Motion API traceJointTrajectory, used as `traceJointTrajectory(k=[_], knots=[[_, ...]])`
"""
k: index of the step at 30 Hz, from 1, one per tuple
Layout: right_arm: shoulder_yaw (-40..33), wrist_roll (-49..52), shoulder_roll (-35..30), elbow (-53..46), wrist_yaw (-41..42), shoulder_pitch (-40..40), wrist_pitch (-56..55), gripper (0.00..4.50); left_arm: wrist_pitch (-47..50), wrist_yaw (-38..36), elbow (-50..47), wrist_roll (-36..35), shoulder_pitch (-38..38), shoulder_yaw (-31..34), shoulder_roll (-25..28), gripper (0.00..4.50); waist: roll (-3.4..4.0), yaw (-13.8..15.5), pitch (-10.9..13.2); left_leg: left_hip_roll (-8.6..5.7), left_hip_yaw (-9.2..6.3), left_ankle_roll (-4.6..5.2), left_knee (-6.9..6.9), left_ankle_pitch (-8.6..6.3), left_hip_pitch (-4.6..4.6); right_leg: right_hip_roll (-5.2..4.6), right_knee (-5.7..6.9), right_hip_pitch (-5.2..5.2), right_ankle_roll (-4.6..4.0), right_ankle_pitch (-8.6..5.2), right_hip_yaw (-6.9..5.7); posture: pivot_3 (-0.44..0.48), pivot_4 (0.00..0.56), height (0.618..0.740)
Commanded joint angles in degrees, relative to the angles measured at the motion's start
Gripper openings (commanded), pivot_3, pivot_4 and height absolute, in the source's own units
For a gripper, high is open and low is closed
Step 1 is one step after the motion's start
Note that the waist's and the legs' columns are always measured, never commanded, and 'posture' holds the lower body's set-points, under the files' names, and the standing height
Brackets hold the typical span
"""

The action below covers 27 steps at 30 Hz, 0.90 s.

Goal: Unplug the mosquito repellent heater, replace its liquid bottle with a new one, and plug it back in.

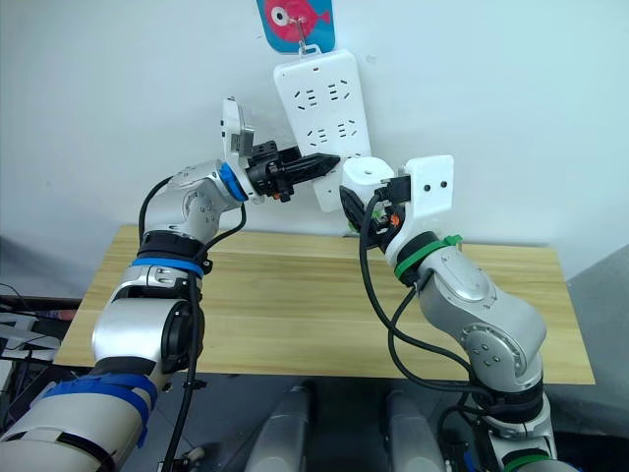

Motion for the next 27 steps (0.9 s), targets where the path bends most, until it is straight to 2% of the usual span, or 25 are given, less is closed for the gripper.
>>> traceJointTrajectory(k=[1, 10, 18, 27], knots=[[-1.14, -1.97, 0.85, -0.72, 0.02, -0.58, 0.0, 3.06, 0.68, -0.85, -1.18, -0.27, -1.07, -0.35, -0.17, 1.33, 0.0, -0.02, -0.01, 0.0, 0.0, 0.0, 0.0, 0.0, 0.0, 0.0, 0.0, 0.0, -0.01, 0.0, 0.0, 0.156, 0.245, 0.74], [-2.49, -2.58, 4.4, -0.27, -0.16, -0.78, 0.89, 3.06, 0.84, -1.16, -2.13, -0.43, -0.2, -0.46, -0.11, 1.33, 0.04, -0.11, -0.13, 0.02, 0.0, 0.02, -0.01, 0.02, 0.01, 0.0, 0.0, -0.01, -0.06, 0.03, -0.02, 0.161, 0.24, 0.74], [-6.35, 0.81, 11.33, 0.53, -2.36, -1.52, 2.59, 3.06, 0.9, -1.37, -3.14, -0.42, 0.5, -0.56, -0.23, 1.33, 0.06, -0.19, -0.18, 0.04, 0.01, 0.01, -0.01, 0.05, 0.02, 0.0, 0.03, -0.03, -0.1, 0.06, -0.04, 0.163, 0.232, 0.74], [-5.63, -0.25, 11.05, 1.04, -2.04, -1.76, 5.64, 3.06, 1.13, -1.35, -4.28, -0.54, 0.95, -0.72, -0.38, 1.33, 0.1, -0.19, -0.35, 0.04, 0.01, 0.0, -0.04, 0.06, 0.02, 0.0, 0.02, -0.03, -0.1, 0.06, -0.05, 0.165, 0.227, 0.74]])
